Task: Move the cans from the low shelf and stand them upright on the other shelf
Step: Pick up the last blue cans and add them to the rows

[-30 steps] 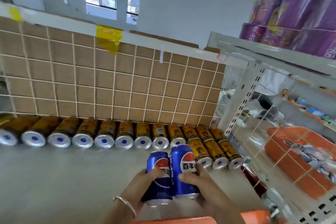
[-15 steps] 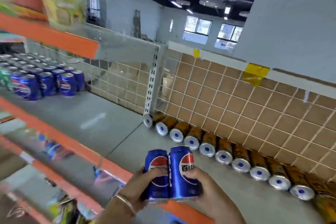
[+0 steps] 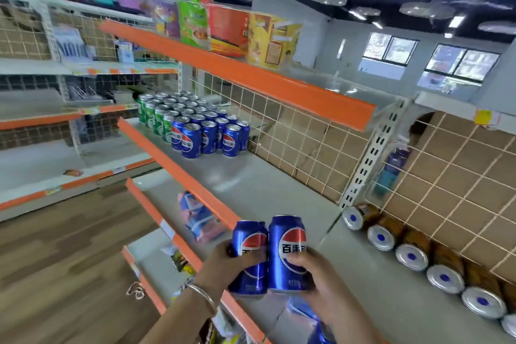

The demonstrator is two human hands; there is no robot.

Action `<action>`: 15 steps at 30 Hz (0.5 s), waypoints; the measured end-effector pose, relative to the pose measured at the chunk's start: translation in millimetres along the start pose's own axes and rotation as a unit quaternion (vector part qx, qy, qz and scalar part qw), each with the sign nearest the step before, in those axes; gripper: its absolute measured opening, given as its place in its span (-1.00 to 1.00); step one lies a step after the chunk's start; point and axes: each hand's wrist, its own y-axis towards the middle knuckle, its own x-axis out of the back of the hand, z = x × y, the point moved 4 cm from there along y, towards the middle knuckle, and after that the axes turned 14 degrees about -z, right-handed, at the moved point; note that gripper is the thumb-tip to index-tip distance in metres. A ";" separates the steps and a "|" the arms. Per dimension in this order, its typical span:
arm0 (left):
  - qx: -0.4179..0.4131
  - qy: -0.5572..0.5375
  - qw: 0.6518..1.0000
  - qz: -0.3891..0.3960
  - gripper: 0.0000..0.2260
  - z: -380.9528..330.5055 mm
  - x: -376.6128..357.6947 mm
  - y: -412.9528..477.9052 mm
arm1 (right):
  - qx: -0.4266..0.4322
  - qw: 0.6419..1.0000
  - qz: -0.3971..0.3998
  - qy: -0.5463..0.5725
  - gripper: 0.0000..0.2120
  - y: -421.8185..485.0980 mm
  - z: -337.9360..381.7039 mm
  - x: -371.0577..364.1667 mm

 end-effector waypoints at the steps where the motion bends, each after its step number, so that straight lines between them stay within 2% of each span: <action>1: -0.012 0.005 1.000 -0.007 -0.55 -3.2 7.3 9.6 | 0.002 1.000 -0.007 -0.013 -0.33 11.4 -1.1 -7.9; 3: -0.031 0.013 0.999 -0.018 -0.64 -7.2 20.4 32.0 | 0.009 1.000 -0.011 -0.027 -0.31 34.1 -0.1 -25.3; 5: -0.048 0.017 0.999 -0.021 -0.54 -12.4 32.0 56.4 | 0.021 1.000 -0.005 -0.018 -0.30 60.0 4.5 -41.8; 9: -0.056 0.009 0.998 -0.025 -0.40 -20.9 53.3 117.3 | 0.040 0.996 0.056 0.053 -0.59 106.5 18.7 -82.6; 12: -0.061 0.009 0.998 -0.033 -0.31 -32.7 69.5 162.8 | 0.056 0.997 0.049 0.019 -0.57 153.5 26.4 -105.3; 15: -0.061 -0.005 0.997 -0.055 -0.29 -46.2 84.0 197.3 | 0.074 0.996 0.021 -0.045 -0.45 197.7 35.6 -126.6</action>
